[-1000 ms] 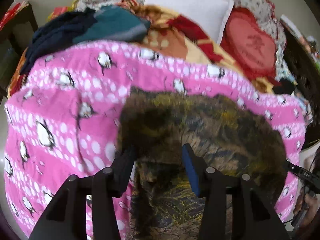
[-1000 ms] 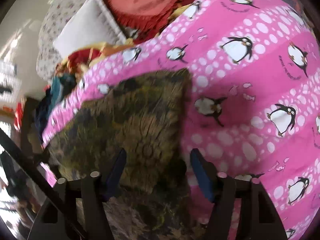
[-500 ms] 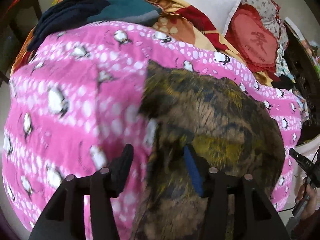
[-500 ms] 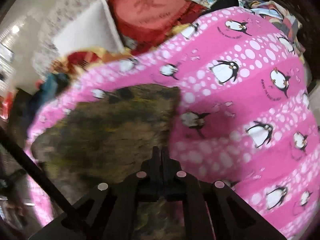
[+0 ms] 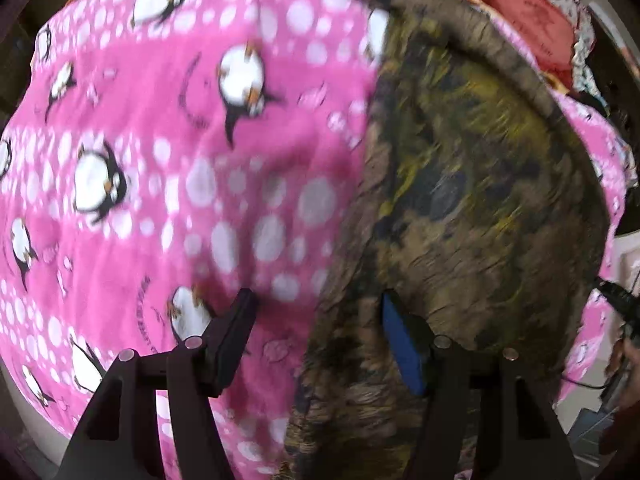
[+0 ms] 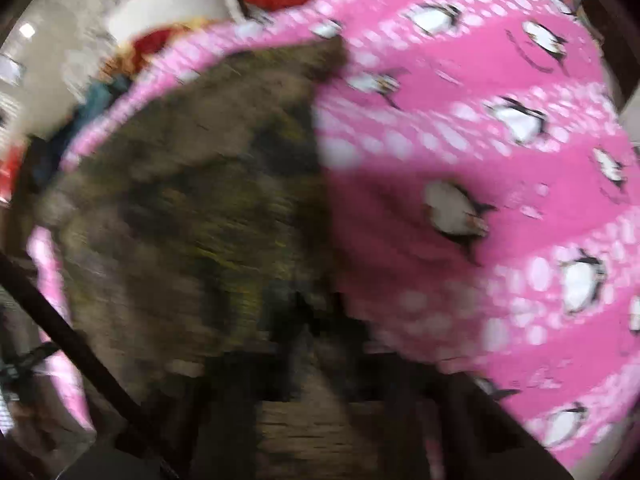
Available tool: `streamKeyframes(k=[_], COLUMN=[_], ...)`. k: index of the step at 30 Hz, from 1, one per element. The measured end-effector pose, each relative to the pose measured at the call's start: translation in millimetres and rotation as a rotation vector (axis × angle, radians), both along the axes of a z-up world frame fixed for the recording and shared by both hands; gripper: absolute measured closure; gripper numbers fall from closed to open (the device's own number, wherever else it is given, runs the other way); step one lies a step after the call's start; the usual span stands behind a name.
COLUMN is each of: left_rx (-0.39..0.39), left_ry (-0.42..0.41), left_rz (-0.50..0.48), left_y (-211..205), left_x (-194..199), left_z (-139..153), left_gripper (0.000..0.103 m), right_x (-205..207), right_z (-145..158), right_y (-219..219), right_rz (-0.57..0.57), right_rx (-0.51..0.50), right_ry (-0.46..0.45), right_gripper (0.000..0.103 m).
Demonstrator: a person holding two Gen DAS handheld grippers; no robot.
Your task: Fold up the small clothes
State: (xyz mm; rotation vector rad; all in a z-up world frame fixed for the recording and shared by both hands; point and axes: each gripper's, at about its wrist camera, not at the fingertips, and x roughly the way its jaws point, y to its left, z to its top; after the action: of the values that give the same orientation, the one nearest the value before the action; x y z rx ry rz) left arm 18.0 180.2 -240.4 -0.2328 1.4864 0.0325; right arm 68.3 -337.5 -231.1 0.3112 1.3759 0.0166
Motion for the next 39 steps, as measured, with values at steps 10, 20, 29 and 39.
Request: streamKeyframes(k=[10, 20, 29, 39], left_rx=[-0.062, -0.124, -0.156, -0.132], left_ry=[-0.019, 0.085, 0.100, 0.080], left_rz=[-0.014, -0.083, -0.098, -0.119], left_y=[24.2, 40.2, 46.8, -12.7], left_x=[-41.1, -112.9, -150.8, -147.5], left_z=[25.9, 23.3, 9.7, -10.4], left_gripper=[0.040, 0.039, 0.033, 0.023], right_x=[-67.9, -188.1, -221.2, -219.9], right_z=[35.8, 5.7, -25.9, -38.6], right_y=[-21.2, -35.5, -19.6, -15.2], right_rz=[-0.027, -0.111, -0.108, -0.103], right_rx=[0.079, 0.213, 0.278, 0.323], right_ry=[-0.019, 0.159, 0.190, 0.225], right_gripper=[0.051, 0.044, 0.037, 0.038])
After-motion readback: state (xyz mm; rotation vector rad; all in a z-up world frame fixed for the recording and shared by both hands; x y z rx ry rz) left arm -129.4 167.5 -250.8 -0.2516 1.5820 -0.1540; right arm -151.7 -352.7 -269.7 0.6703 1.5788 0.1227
